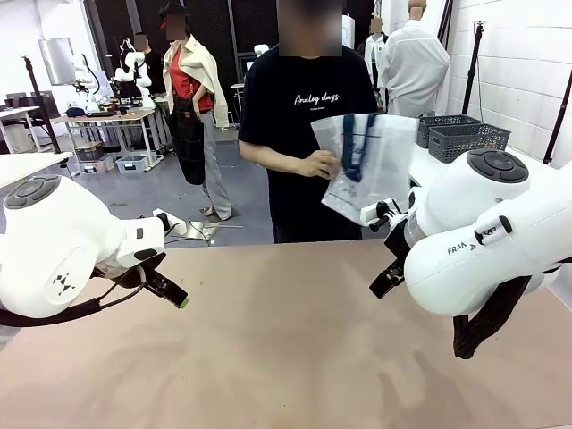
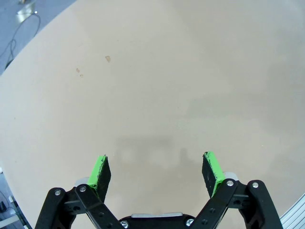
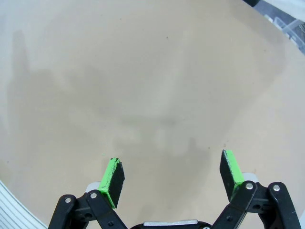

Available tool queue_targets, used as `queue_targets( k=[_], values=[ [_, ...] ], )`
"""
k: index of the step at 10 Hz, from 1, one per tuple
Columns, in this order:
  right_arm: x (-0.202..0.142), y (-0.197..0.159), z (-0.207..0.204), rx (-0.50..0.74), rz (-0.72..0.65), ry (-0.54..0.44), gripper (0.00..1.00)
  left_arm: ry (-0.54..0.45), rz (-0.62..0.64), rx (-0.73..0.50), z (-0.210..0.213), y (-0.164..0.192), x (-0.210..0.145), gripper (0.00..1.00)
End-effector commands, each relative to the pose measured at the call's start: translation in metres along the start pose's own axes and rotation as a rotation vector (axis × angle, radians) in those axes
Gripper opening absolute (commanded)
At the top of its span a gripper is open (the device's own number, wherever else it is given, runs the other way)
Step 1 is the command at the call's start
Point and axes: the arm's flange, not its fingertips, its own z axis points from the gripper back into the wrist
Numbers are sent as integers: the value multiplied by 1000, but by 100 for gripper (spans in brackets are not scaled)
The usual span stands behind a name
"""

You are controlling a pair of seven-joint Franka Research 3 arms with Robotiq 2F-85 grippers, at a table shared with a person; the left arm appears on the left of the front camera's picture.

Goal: Transfer purchased items from the store into the shopping bag.
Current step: Open the Reusable shopping bag in the center of the table.

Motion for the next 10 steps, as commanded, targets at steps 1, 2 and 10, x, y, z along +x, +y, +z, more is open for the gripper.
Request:
queue_targets(
  k=[1,2,10],
  values=[
    [0,0,0,0,0,0,100,0,2,1,0,1,0,100],
    [0,0,0,0,0,0,100,0,2,1,0,1,0,100],
    [0,0,0,0,0,0,100,0,2,1,0,1,0,100]
  ],
)
